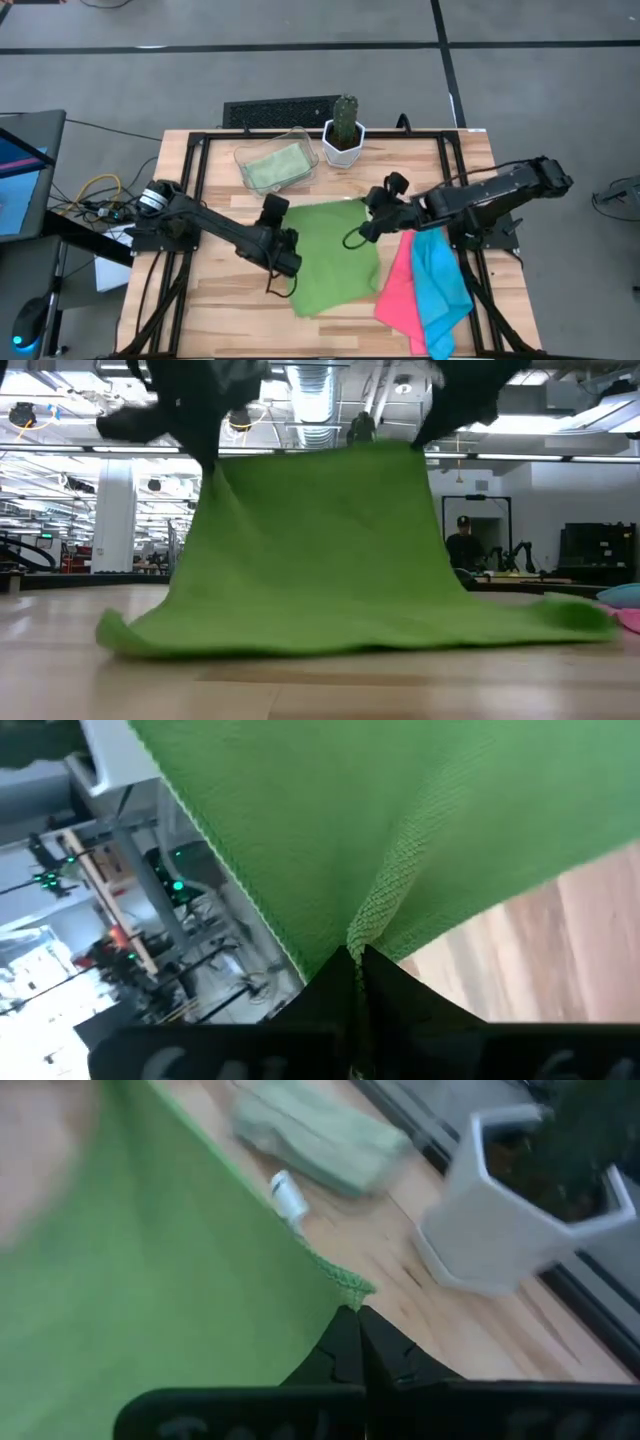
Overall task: Fold microfiber towels
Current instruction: Fold the green microfiber towel
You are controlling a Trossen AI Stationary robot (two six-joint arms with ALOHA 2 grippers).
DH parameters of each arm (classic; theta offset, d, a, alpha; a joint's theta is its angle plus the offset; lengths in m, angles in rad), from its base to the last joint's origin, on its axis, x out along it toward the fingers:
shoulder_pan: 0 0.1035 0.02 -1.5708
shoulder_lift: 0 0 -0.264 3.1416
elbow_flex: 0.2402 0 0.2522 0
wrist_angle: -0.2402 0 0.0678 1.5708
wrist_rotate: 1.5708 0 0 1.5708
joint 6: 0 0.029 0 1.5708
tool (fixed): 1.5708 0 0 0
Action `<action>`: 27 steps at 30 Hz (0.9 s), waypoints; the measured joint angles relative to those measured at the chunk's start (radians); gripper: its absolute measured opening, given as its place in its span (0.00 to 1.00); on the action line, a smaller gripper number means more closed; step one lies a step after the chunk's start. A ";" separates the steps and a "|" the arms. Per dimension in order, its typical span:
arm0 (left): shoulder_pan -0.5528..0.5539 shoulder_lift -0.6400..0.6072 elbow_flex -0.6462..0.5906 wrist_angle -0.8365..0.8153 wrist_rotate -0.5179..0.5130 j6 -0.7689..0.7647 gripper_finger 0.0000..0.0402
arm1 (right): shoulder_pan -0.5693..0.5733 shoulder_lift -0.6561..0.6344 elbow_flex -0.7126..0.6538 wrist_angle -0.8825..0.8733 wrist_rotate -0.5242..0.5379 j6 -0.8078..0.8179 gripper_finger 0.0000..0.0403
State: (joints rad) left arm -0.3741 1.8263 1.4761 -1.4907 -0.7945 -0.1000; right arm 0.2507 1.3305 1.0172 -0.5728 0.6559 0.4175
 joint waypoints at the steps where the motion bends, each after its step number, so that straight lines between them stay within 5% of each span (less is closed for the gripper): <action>1: -0.007 -0.004 0.026 -0.037 -0.006 -0.023 0.01 | 0.016 -0.005 0.011 0.004 0.002 -0.003 0.01; 10: -0.154 -0.054 0.249 -0.085 0.041 -0.167 0.00 | 0.203 -0.016 0.137 -0.002 0.091 -0.011 0.01; 18: -0.334 -0.052 0.449 -0.080 0.076 -0.125 0.00 | 0.445 -0.016 0.236 0.026 0.274 -0.011 0.01; 27: -0.445 -0.054 0.703 -0.080 0.076 -0.063 0.00 | 0.618 -0.001 0.257 0.290 0.406 -0.167 0.01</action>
State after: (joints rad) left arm -0.8190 1.7721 2.1794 -1.5707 -0.7187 -0.1628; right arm 0.8691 1.3293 1.2739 -0.2831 1.0623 0.2509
